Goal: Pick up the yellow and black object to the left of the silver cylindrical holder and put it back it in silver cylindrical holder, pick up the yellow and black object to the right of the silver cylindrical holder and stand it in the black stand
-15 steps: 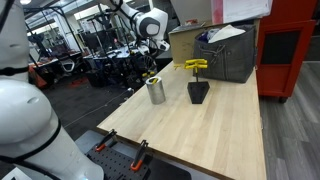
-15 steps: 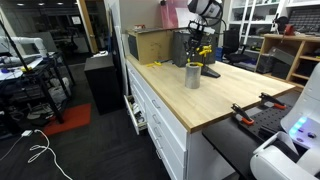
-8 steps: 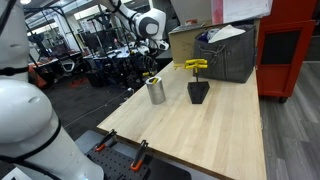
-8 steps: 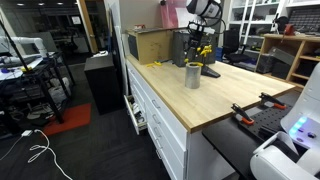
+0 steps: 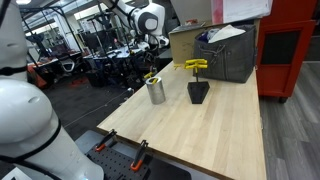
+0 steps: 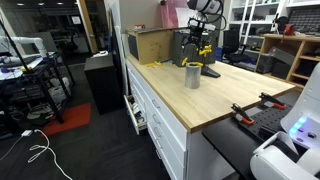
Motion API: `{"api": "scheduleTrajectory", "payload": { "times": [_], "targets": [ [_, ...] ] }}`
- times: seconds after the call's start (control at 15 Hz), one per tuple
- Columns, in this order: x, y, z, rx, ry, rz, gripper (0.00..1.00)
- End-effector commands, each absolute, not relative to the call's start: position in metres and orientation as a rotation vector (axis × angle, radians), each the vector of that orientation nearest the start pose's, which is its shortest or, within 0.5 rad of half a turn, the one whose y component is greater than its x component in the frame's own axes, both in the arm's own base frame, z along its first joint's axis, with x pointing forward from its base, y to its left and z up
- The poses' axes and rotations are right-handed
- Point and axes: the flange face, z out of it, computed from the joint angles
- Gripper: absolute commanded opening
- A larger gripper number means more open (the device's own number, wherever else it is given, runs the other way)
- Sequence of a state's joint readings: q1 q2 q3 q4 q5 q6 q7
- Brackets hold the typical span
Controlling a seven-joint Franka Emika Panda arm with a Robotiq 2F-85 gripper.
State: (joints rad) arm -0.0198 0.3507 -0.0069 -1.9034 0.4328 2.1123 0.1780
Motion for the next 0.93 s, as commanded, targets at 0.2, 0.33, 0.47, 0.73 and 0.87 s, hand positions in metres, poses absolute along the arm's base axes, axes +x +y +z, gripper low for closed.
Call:
{"api": "scheduleTrajectory", "payload": {
  "times": [0.2, 0.33, 0.47, 0.73, 0.87],
  "targets": [
    [0.601, -0.012, 0.325, -2.756, 0.758, 0.23, 1.0],
    [0.601, -0.011, 0.328, -2.795, 0.794, 0.234, 1.0],
    [0.601, -0.01, 0.329, -2.832, 0.826, 0.242, 1.0],
    [0.6, -0.003, 0.327, -2.905, 0.722, 0.229, 1.0],
    [0.598, 0.0, 0.325, -2.926, 0.616, 0.218, 1.0]
  ]
}}
